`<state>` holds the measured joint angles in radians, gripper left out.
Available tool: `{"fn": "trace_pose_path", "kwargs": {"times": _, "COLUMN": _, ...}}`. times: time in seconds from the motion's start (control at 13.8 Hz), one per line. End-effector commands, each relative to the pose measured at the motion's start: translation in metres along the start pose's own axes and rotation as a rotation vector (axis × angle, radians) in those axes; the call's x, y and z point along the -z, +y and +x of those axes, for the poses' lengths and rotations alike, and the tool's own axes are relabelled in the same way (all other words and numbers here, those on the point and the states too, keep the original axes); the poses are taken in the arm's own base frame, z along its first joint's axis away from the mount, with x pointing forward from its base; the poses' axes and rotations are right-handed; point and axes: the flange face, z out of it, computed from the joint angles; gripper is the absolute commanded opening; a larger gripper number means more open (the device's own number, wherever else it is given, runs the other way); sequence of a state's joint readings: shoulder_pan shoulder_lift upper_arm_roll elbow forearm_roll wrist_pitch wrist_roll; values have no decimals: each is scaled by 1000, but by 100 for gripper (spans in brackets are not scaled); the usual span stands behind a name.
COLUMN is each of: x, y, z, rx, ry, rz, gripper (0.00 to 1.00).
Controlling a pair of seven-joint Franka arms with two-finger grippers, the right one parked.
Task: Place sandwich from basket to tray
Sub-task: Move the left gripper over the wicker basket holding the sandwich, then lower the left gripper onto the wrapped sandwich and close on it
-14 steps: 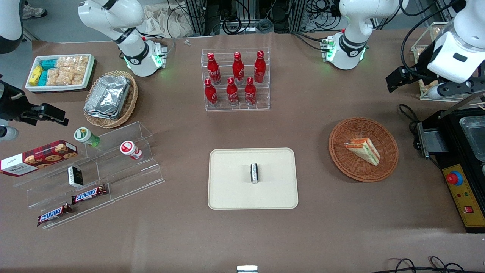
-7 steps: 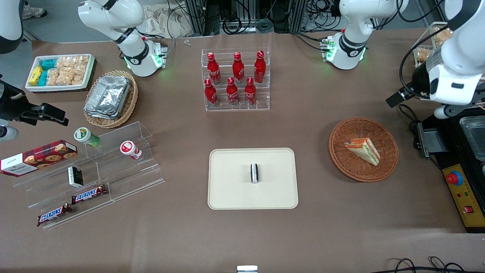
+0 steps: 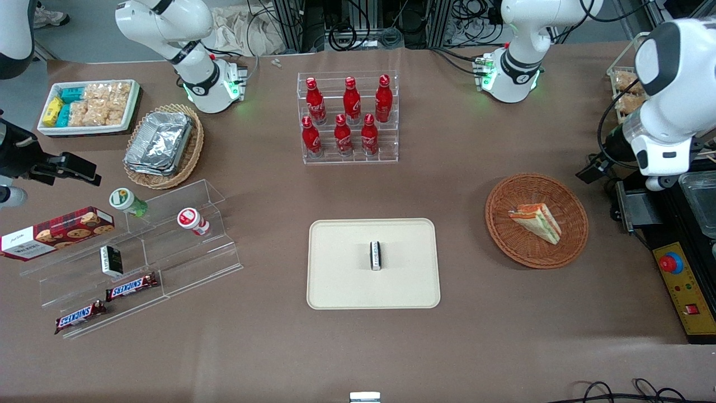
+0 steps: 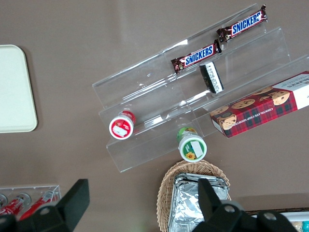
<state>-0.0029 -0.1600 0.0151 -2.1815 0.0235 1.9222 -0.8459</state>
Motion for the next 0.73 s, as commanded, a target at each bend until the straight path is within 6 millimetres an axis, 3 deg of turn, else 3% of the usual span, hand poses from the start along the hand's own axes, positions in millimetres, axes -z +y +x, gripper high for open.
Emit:
{"fn": "trace_pose_path", "kwargs": {"times": 0.0, "x": -38, "y": 5, "z": -5, "rx": 117, "ry": 1, "rz": -12, "gripper": 100}}
{"fn": "trace_pose_path", "kwargs": {"times": 0.22, "x": -56, "y": 22, "z": -2, "rx": 118, "ry": 3, "rz": -44, "gripper": 100}}
{"fn": "trace_pose_path", "kwargs": {"times": 0.44, "x": -98, "y": 50, "z": -8, "rx": 74, "ry": -4, "rz": -28, "gripper": 100}}
{"fn": "trace_pose_path", "kwargs": {"times": 0.65, "x": -133, "y": 58, "z": -2, "rx": 72, "ry": -15, "rz": -14, "gripper": 100}}
